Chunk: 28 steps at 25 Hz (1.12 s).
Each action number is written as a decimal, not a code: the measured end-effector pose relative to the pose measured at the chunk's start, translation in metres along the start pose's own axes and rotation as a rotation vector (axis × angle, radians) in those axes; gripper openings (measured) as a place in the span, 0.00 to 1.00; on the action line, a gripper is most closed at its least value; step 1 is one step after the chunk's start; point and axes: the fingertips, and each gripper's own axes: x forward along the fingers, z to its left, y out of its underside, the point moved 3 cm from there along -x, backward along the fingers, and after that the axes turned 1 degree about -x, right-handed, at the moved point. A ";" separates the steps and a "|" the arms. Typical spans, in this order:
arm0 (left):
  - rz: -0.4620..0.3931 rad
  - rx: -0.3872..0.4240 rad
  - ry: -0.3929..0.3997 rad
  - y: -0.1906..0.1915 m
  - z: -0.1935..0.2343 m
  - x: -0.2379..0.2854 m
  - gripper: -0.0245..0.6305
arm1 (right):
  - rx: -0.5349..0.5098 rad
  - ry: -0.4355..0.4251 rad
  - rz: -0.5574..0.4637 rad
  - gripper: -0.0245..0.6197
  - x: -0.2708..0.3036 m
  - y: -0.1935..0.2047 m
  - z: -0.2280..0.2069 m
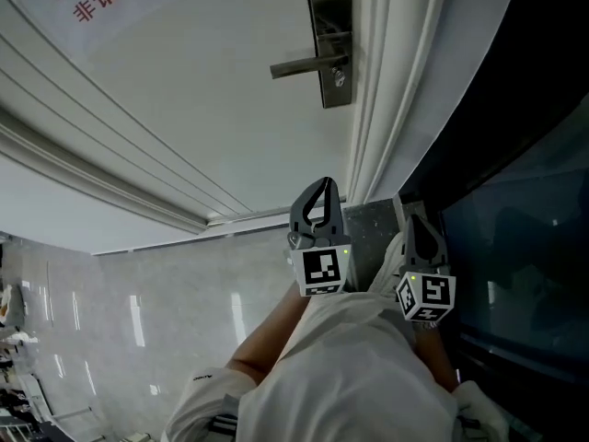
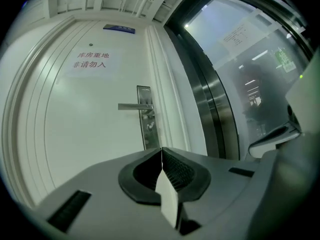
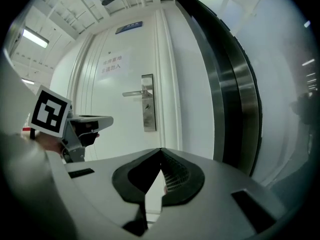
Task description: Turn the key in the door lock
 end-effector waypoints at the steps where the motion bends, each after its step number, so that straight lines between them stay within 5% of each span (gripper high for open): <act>1: -0.011 0.016 -0.017 -0.007 0.002 0.006 0.05 | -0.007 -0.005 -0.003 0.04 0.002 -0.003 0.001; 5: -0.048 0.023 -0.083 -0.030 0.015 0.032 0.05 | -0.038 -0.047 0.006 0.04 0.008 -0.005 0.011; 18: -0.029 0.060 -0.117 -0.056 0.010 0.127 0.06 | 0.065 -0.043 0.038 0.04 0.051 0.012 -0.024; 28: 0.044 0.125 -0.181 -0.056 0.018 0.176 0.22 | 0.132 -0.070 0.013 0.04 0.085 0.014 -0.036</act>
